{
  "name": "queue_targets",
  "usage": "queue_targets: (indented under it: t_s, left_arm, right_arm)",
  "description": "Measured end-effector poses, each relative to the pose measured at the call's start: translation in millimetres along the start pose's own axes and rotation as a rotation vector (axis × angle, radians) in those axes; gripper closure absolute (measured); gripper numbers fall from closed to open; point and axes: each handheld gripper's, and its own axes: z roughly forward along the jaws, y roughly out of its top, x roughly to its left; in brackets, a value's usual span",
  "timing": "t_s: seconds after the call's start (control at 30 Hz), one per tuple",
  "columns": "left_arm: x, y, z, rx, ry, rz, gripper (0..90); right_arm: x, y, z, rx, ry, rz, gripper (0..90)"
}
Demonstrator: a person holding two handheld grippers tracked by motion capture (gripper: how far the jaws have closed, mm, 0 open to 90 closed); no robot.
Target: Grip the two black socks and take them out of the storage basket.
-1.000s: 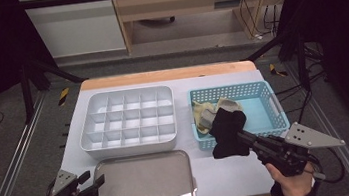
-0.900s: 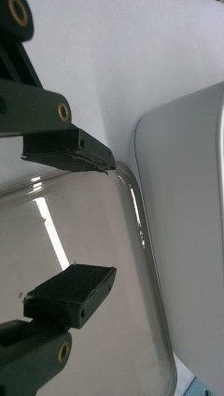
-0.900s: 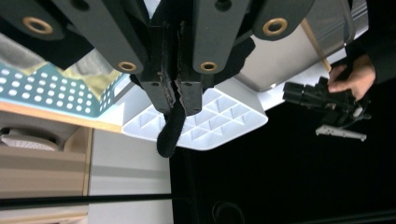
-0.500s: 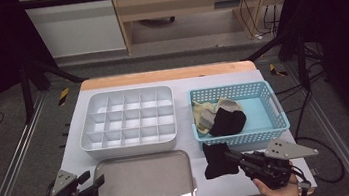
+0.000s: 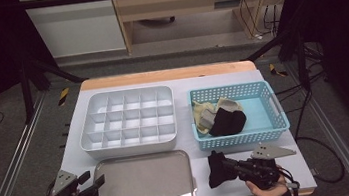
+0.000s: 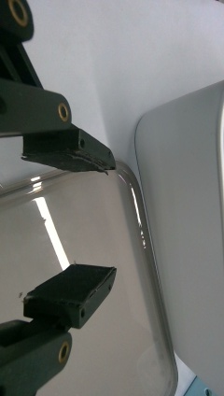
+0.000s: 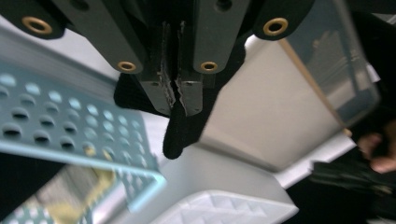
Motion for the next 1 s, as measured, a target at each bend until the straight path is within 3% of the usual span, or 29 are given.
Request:
queue_targets:
  t_s: [0.23,0.53,0.73,1.0]
  left_arm:
    - [0.2,-0.1,0.1,0.001,0.001,0.0,40.6]
    - [0.5,-0.1,-0.4,-0.001,0.001,0.002,40.6]
    - [0.8,0.0,-0.5,-0.002,0.003,0.0,40.6]
    - [1.1,0.2,-0.3,-0.002,0.004,-0.003,40.5]
  right_arm:
    - [-17.4,-18.4,20.9,0.088,-0.039,0.038,83.4]
    - [-24.4,-29.5,33.2,0.114,-0.099,-0.01,70.2]
    - [-22.4,-22.7,25.2,0.052,-0.105,-0.009,56.3]
    - [-23.7,0.7,5.0,-0.054,-0.163,-0.026,50.6]
